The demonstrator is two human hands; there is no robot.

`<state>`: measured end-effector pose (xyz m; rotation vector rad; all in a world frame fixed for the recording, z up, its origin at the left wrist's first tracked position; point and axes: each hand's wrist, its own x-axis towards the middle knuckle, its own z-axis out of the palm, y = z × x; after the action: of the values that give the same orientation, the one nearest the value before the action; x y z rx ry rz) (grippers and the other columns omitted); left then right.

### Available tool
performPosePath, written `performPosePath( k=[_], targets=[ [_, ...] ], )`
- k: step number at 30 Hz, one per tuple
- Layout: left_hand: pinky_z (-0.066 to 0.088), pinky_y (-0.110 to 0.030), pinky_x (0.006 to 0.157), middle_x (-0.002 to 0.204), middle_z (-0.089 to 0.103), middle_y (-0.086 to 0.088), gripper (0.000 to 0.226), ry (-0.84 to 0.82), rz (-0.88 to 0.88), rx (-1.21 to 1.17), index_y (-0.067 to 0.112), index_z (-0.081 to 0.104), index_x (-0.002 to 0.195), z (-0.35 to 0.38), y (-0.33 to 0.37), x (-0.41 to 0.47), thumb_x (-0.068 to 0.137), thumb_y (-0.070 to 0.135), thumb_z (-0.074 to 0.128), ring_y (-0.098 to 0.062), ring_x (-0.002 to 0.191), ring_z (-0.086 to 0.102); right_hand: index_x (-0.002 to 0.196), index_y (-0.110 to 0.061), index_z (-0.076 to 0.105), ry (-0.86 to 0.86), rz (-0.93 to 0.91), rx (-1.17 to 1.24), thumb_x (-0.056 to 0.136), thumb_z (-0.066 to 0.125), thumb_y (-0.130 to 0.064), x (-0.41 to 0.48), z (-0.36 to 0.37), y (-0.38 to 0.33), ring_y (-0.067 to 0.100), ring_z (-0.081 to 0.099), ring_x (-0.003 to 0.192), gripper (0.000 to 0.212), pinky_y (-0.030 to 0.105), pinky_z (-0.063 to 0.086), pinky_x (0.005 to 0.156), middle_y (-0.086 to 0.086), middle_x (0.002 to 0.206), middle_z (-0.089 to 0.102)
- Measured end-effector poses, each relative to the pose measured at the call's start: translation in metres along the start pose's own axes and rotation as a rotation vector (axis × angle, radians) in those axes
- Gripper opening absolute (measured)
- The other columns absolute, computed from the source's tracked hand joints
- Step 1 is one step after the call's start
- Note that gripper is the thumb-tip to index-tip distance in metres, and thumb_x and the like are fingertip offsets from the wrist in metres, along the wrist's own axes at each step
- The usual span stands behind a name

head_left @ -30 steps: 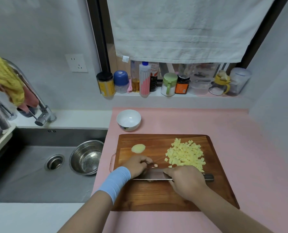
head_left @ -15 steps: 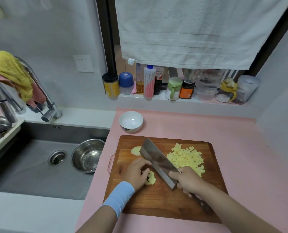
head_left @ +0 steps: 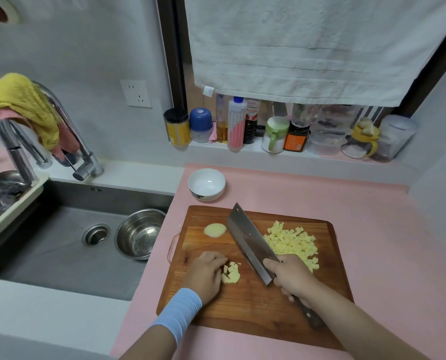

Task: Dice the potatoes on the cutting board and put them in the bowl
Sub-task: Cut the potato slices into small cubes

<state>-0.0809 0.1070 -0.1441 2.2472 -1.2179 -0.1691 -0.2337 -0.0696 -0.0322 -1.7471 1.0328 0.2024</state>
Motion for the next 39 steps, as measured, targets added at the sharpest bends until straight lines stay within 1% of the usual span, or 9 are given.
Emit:
performPosePath(
  k=[2, 6, 12, 15, 18, 22, 30, 34, 39],
  targets=[
    [0.044, -0.035, 0.103, 0.119, 0.058, 0.01, 0.035, 0.045, -0.115, 0.003, 0.023, 0.064, 0.125, -0.003, 0.0, -0.004, 0.091, 0.024, 0.057, -0.009, 0.113, 0.048, 0.092, -0.01, 0.065, 0.005, -0.005, 0.002, 0.103, 0.054, -0.034, 0.001, -0.003, 0.0, 0.015, 0.032, 0.037, 0.029, 0.024, 0.031, 0.041, -0.001, 0.053, 0.04],
    [0.035, -0.03, 0.11, 0.136, 0.041, 0.005, 0.069, -0.205, -0.333, 0.176, 0.026, 0.041, 0.143, -0.003, 0.013, -0.001, 0.084, 0.055, 0.061, -0.015, 0.127, 0.037, 0.093, -0.014, 0.066, 0.014, -0.018, -0.031, 0.102, 0.055, -0.039, 0.002, -0.002, 0.005, 0.014, 0.035, 0.036, 0.029, 0.025, 0.033, 0.042, -0.002, 0.053, 0.042],
    [0.039, -0.025, 0.1, 0.126, 0.05, -0.005, 0.039, -0.196, -0.453, -0.028, 0.012, 0.058, 0.131, 0.019, 0.049, 0.029, 0.092, 0.014, 0.061, -0.023, 0.115, 0.053, 0.079, -0.019, 0.064, 0.046, -0.071, -0.067, 0.103, 0.054, -0.039, -0.009, -0.002, 0.008, 0.014, 0.035, 0.035, 0.033, 0.027, 0.034, 0.041, -0.002, 0.05, 0.04],
    [0.046, -0.025, 0.097, 0.116, 0.059, -0.004, 0.031, -0.202, -0.531, -0.163, 0.015, 0.065, 0.116, 0.012, 0.053, 0.04, 0.086, 0.006, 0.061, -0.022, 0.106, 0.06, 0.087, -0.011, 0.072, 0.079, -0.084, -0.146, 0.103, 0.052, -0.041, -0.015, -0.002, 0.009, 0.011, 0.039, 0.035, 0.039, 0.026, 0.036, 0.044, -0.003, 0.051, 0.044],
    [0.049, -0.029, 0.095, 0.104, 0.069, 0.002, 0.034, -0.026, -0.656, -0.351, 0.025, 0.068, 0.111, -0.011, 0.034, 0.037, 0.09, 0.002, 0.054, -0.02, 0.097, 0.066, 0.093, -0.011, 0.074, 0.054, -0.105, -0.219, 0.102, 0.051, -0.042, -0.022, 0.005, 0.009, 0.008, 0.042, 0.038, 0.04, 0.024, 0.035, 0.048, -0.01, 0.047, 0.044],
    [0.036, -0.022, 0.092, 0.098, 0.062, 0.005, 0.033, 0.213, -0.784, -0.294, 0.02, 0.065, 0.102, -0.039, -0.001, 0.027, 0.092, -0.004, 0.046, -0.022, 0.1, 0.06, 0.094, -0.021, 0.072, -0.046, -0.108, -0.28, 0.102, 0.05, -0.042, -0.032, 0.026, 0.009, 0.007, 0.049, 0.041, 0.031, 0.022, 0.038, 0.045, -0.01, 0.053, 0.053],
    [0.04, -0.025, 0.084, 0.099, 0.063, 0.005, 0.03, 0.103, -0.671, -0.186, 0.024, 0.063, 0.103, -0.039, 0.0, 0.041, 0.089, 0.001, 0.049, -0.019, 0.095, 0.059, 0.083, -0.023, 0.069, 0.024, -0.049, -0.412, 0.102, 0.047, -0.044, -0.028, 0.022, 0.031, 0.013, 0.065, 0.066, 0.036, 0.027, 0.048, 0.06, -0.007, 0.07, 0.067],
    [0.042, -0.035, 0.105, 0.126, 0.061, -0.004, 0.041, 0.074, -0.602, -0.073, 0.019, 0.06, 0.128, -0.034, 0.0, 0.058, 0.09, 0.007, 0.052, -0.026, 0.118, 0.054, 0.079, -0.026, 0.063, 0.173, -0.011, -0.408, 0.104, 0.044, -0.043, -0.021, -0.003, 0.045, 0.013, 0.065, 0.072, 0.036, 0.028, 0.046, 0.059, -0.007, 0.074, 0.067],
    [0.032, -0.038, 0.111, 0.142, 0.05, -0.006, 0.052, -0.093, -0.486, 0.117, 0.018, 0.048, 0.14, -0.026, -0.005, 0.086, 0.09, 0.022, 0.063, -0.03, 0.131, 0.042, 0.079, -0.024, 0.064, 0.219, -0.022, -0.335, 0.104, 0.045, -0.043, -0.016, -0.016, 0.048, 0.013, 0.065, 0.07, 0.036, 0.027, 0.041, 0.055, -0.005, 0.072, 0.067]
  ],
)
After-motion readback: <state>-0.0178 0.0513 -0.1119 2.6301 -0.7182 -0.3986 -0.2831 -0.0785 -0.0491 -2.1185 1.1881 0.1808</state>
